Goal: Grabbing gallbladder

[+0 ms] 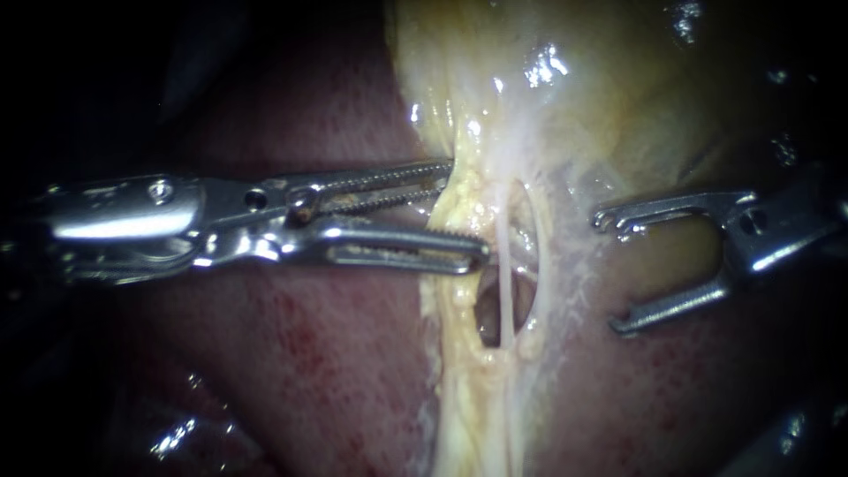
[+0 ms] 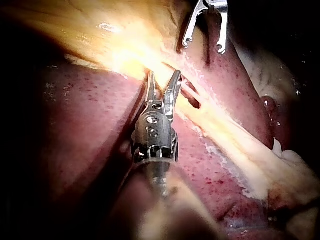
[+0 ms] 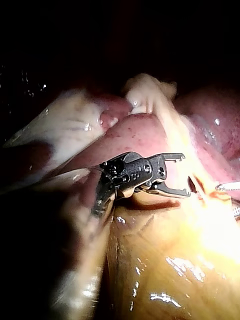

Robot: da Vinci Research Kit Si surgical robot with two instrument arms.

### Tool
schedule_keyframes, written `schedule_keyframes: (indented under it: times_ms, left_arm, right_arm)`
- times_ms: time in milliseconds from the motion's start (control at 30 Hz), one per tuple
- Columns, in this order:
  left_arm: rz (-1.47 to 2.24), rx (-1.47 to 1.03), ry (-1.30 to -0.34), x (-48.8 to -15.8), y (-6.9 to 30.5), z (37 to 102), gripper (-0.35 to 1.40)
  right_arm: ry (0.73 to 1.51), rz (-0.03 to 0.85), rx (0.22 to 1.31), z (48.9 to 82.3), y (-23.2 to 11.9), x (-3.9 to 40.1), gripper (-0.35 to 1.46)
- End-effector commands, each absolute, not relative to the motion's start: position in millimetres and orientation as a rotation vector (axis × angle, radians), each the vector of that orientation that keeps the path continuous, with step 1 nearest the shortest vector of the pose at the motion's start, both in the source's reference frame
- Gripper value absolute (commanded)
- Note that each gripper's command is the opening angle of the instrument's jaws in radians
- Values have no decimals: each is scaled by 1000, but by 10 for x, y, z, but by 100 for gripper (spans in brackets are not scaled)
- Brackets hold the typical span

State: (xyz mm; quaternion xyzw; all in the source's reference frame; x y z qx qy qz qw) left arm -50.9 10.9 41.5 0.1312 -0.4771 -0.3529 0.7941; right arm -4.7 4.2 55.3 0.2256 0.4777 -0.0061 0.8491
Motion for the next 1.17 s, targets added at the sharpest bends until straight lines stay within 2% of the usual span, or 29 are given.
schedule_keyframes:
  times_ms: [33,133,233,267,1167]
  left_arm:
    - [-764,287,-1019,-508,108,414,10]
    - [-774,294,-1013,-507,108,413,-5]
    - [-784,301,-1012,-505,108,412,-34]
    - [-783,302,-1009,-504,108,412,-35]
    - [-795,316,-984,-501,109,410,-35]
  right_arm:
    - [1006,-12,476,553,42,-47,60]
    - [1006,-12,476,553,42,-47,60]
    - [1007,-12,476,553,42,-47,60]
    - [1007,-12,476,553,42,-47,60]
    - [1009,-11,476,553,42,-47,60]
